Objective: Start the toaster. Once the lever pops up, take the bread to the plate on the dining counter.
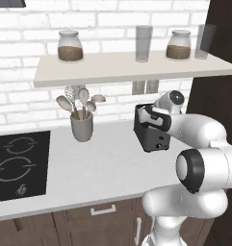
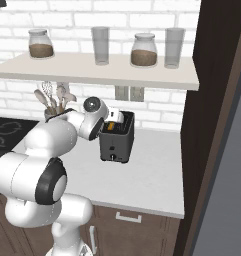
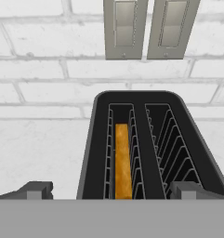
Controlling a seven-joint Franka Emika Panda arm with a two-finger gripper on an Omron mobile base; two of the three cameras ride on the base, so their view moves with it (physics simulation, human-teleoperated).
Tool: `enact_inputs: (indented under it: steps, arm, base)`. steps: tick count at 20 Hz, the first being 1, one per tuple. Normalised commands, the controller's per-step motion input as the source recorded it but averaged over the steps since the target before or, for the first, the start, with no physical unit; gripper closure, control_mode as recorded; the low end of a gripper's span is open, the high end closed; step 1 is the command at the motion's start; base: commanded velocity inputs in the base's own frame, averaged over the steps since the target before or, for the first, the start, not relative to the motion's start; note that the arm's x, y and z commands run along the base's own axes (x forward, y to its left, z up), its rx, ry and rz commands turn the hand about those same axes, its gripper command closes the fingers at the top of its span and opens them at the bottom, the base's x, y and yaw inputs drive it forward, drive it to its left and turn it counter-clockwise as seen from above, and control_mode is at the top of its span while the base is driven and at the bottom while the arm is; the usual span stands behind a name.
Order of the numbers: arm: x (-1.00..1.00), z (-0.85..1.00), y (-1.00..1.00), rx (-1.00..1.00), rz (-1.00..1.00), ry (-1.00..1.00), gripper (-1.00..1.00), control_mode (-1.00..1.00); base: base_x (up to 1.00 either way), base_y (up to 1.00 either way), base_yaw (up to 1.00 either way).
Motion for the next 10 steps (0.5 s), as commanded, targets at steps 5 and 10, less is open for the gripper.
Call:
enact_inputs:
  steps: [5, 10]
  arm:
    - [0.00, 0.00, 0.00, 0.00, 0.00, 0.00, -1.00, -1.00]
    - [0.00, 0.00, 0.00, 0.00, 0.00, 0.00, -1.00, -1.00]
  base:
    - [0.00, 0.00, 0.00]
    - [0.00, 0.00, 0.00]
